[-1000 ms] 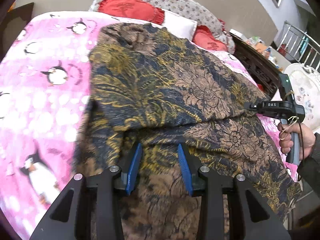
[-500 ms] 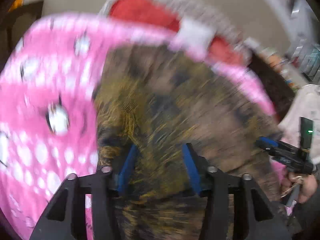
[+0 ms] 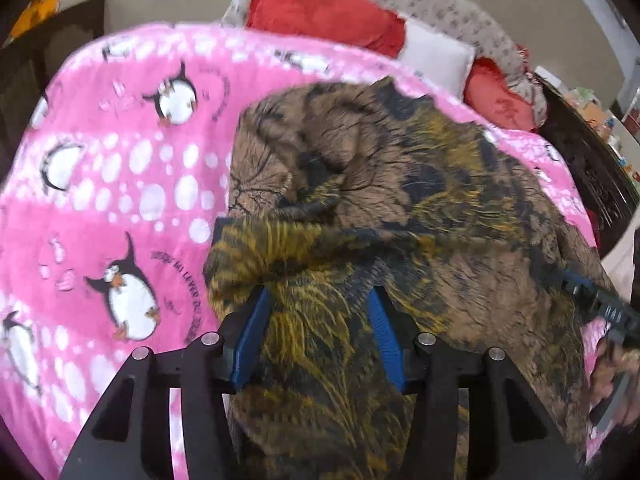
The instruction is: Fold small clothes
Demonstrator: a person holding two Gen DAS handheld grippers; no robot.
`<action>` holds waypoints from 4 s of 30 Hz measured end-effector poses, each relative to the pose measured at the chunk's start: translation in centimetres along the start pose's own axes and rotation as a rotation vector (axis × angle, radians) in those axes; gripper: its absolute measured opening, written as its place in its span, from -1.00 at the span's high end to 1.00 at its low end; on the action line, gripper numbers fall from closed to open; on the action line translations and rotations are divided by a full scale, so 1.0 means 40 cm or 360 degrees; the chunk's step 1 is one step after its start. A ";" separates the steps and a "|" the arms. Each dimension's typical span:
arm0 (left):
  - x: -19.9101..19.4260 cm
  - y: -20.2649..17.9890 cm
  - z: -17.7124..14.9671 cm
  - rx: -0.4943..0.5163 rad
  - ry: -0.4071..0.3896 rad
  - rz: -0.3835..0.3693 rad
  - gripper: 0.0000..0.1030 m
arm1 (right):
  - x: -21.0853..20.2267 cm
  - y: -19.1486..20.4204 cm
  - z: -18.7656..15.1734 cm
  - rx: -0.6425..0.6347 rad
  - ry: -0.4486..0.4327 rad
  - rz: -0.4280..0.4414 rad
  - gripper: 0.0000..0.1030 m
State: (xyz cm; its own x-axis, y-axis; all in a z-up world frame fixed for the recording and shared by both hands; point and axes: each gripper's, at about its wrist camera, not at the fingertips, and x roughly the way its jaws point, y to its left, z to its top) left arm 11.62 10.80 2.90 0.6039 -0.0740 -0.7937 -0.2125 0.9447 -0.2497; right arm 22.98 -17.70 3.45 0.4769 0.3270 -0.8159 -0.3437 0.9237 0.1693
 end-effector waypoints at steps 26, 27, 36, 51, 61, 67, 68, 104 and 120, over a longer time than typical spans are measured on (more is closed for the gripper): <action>-0.074 -0.063 -0.271 0.0216 -0.0087 -0.0217 0.16 | -0.258 -0.887 -0.189 0.1273 -0.0358 -0.0099 0.72; -0.075 -0.063 -0.271 0.0216 -0.0087 -0.0217 0.16 | -0.273 -0.875 -0.177 0.1227 -0.0373 -0.0114 0.88; -0.077 -0.054 -0.269 0.0186 -0.0095 -0.0260 0.16 | -0.654 -0.810 -0.072 0.0913 -0.0815 -0.0425 0.88; -0.084 -0.030 -0.270 0.0101 -0.0106 -0.0362 0.15 | -0.347 0.108 0.100 -0.0018 -0.0527 0.0521 0.88; -0.087 -0.010 -0.268 0.0056 -0.0107 -0.0423 0.15 | 0.052 0.436 -0.089 -0.0250 0.0080 0.0452 0.75; -0.135 -0.009 -0.254 -0.0008 -0.0165 -0.0479 0.15 | -0.078 0.329 -0.196 -0.0361 0.0024 0.0382 -0.09; -0.149 -0.016 -0.239 -0.0011 -0.0205 -0.0514 0.15 | -0.092 0.307 -0.230 -0.0403 0.0016 0.0307 -0.09; 0.059 -0.052 -0.055 -0.0173 -0.0060 -0.0645 1.00 | -0.051 0.211 -0.325 -0.0480 -0.0153 0.0078 -0.39; -0.070 0.107 -0.041 -0.0110 -0.0079 -0.0329 1.00 | -0.048 0.216 -0.325 -0.0476 -0.0149 0.0072 -0.40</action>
State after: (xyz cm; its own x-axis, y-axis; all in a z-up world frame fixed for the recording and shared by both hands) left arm 7.76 14.53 3.15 0.6766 -0.2467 -0.6938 -0.1313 0.8867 -0.4433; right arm 8.58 -12.96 -0.71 0.5236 0.3963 -0.7542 -0.5823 0.8126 0.0227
